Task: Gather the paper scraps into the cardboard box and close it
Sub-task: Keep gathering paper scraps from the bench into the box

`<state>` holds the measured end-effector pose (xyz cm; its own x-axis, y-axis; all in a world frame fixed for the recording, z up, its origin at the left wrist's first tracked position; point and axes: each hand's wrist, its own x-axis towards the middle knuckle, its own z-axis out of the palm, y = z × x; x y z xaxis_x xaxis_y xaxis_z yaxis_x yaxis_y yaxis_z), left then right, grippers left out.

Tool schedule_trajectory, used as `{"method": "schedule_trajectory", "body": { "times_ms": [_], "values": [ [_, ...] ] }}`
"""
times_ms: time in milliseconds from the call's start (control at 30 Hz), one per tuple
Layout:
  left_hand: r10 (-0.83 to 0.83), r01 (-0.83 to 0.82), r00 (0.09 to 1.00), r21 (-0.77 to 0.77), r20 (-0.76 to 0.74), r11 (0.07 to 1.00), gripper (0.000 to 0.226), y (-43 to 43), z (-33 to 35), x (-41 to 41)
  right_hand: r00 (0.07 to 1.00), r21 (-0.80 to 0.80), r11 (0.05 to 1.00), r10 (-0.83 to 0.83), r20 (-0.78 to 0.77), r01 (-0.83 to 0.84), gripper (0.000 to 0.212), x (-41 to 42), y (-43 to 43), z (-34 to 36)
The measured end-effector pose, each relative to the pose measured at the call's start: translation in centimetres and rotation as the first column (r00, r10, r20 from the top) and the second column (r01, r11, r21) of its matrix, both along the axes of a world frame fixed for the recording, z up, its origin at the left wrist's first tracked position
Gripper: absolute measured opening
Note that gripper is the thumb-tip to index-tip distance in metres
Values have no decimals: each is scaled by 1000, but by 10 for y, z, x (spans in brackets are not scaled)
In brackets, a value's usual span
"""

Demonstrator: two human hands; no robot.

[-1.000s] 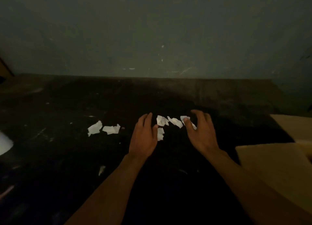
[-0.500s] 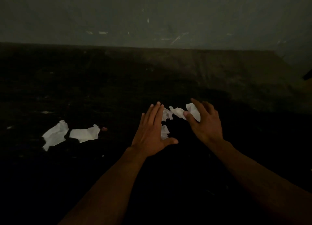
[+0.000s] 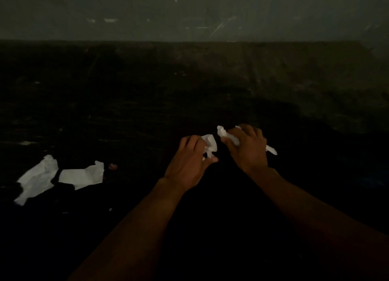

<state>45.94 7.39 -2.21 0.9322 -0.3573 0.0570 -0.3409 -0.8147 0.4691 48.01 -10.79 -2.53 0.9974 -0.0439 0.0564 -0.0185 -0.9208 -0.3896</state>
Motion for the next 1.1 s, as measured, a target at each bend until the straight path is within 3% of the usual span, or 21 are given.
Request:
{"method": "schedule_trajectory", "body": {
  "times_ms": [100, 167, 300, 400, 567, 733, 867, 967, 1100],
  "values": [
    [20, -22, 999, 94, 29, 995, 38, -5, 1, -5, 998, 154, 988, -14, 57, 5, 20, -6, -2, 1],
    [32, -34, 999, 70, 29, 997, 29, -2, 4, -18, 999, 228, 974, -13, 37, 4, 18, -16, -3, 6],
    [132, -130, 988, -32, 80, 991, 13, 26, 26, -61, 1000, 360, 932, 26, 18, -31, 26, -38, 4, 14],
    [279, -275, 957, -56, 79, 960, 19, 62, 56, -97, 993, 435, 893, 100, 59, -116, 35, -55, 35, 30],
    [492, -492, 870, -33, -6, 870, 24, 141, 100, -141, 961, 467, 840, 245, 128, -277, 45, -84, 128, 71],
    [562, -570, 822, 109, 91, 815, 37, 233, 101, -157, 920, 438, 809, 343, 190, -392, 45, -100, 227, 97],
    [641, -645, 764, 67, 71, 761, 32, 292, 87, -143, 915, 374, 836, 344, 212, -401, 45, -94, 292, 98],
    [611, -612, 789, -2, 62, 791, 29, 319, 72, -120, 939, 303, 890, 311, 146, -342, 45, -81, 326, 76],
    [337, -337, 942, 10, 8, 942, 46, 335, 48, -89, 945, 215, 920, 323, 59, -328, 43, -76, 342, 30]
  ]
}}
